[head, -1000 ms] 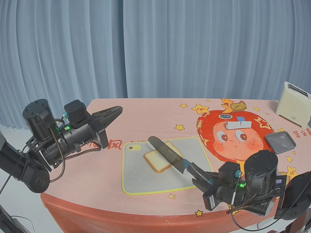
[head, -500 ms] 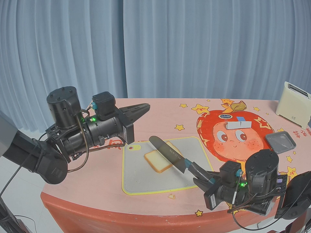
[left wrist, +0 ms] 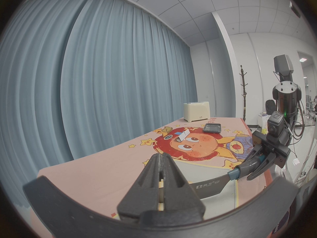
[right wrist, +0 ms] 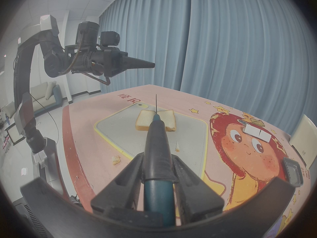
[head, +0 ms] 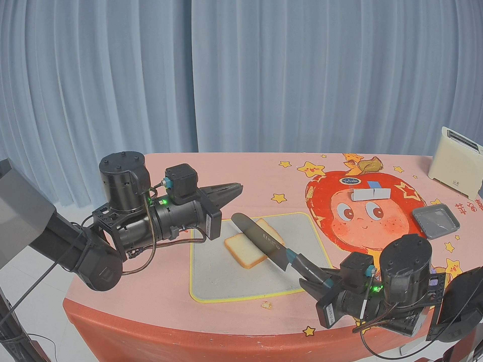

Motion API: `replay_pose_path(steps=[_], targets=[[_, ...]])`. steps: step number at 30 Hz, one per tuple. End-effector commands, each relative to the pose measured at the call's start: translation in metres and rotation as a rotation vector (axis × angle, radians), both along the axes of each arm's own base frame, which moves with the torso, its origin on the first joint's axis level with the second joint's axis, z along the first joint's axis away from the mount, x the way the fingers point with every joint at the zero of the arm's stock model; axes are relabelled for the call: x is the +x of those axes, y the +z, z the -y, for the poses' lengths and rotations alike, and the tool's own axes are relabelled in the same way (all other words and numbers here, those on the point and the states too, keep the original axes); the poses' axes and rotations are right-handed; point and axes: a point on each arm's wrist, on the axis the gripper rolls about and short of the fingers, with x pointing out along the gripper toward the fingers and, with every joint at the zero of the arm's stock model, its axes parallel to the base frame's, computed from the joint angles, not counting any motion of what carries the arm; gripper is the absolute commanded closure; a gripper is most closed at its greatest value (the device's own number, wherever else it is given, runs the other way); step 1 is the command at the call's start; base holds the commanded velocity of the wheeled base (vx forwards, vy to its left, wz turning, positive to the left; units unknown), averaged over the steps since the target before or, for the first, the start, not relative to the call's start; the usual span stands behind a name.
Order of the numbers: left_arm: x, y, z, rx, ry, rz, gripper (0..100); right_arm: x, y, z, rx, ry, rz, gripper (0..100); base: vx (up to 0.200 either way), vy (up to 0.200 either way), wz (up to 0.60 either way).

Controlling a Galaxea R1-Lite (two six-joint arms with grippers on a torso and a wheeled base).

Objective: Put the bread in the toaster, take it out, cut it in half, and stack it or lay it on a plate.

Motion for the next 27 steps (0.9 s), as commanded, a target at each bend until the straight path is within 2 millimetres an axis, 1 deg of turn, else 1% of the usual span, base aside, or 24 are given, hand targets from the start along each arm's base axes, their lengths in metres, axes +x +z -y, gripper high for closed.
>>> replay_pose_path(steps=[1,5,6,8,13,16,18,21,24,27], targets=[[-0.002,-0.014,0.012,0.02,-0.033,-0.033,100,0.0,-0.001,0.0,-0.003,0.003,-0.004,100,0.0,0.0,0.0],[-0.004,-0.018,0.018,0.025,-0.05,-0.041,100,0.0,-0.002,0.0,-0.004,-0.001,-0.004,100,0.0,0.0,0.0],[-0.003,-0.025,0.023,0.033,-0.061,-0.056,100,0.0,-0.002,0.0,-0.004,-0.001,-0.004,100,0.0,0.0,0.0],[-0.001,-0.031,0.027,0.038,-0.067,-0.062,100,0.0,-0.001,0.0,-0.005,-0.003,-0.003,100,0.0,0.0,0.0],[0.009,-0.041,0.034,0.033,-0.069,-0.054,100,-0.001,0.0,0.001,-0.004,-0.003,0.0,100,0.0,0.0,0.0],[0.014,-0.042,0.038,0.025,-0.067,-0.039,100,-0.001,-0.001,0.002,-0.006,-0.003,-0.002,100,0.0,0.0,0.0],[0.013,-0.041,0.044,0.014,-0.072,-0.022,100,-0.001,-0.002,0.001,-0.009,-0.003,-0.004,100,0.0,0.0,0.0],[0.011,-0.044,0.044,0.023,-0.064,-0.034,100,-0.001,-0.002,0.001,-0.008,-0.004,-0.003,100,0.0,0.0,0.0],[0.013,-0.053,0.045,0.036,-0.053,-0.054,100,-0.001,-0.001,0.001,-0.006,-0.004,-0.002,100,0.0,0.0,0.0],[0.014,-0.056,0.044,0.043,-0.034,-0.061,100,-0.001,-0.001,0.001,-0.006,-0.004,-0.002,100,0.0,0.0,0.0]])
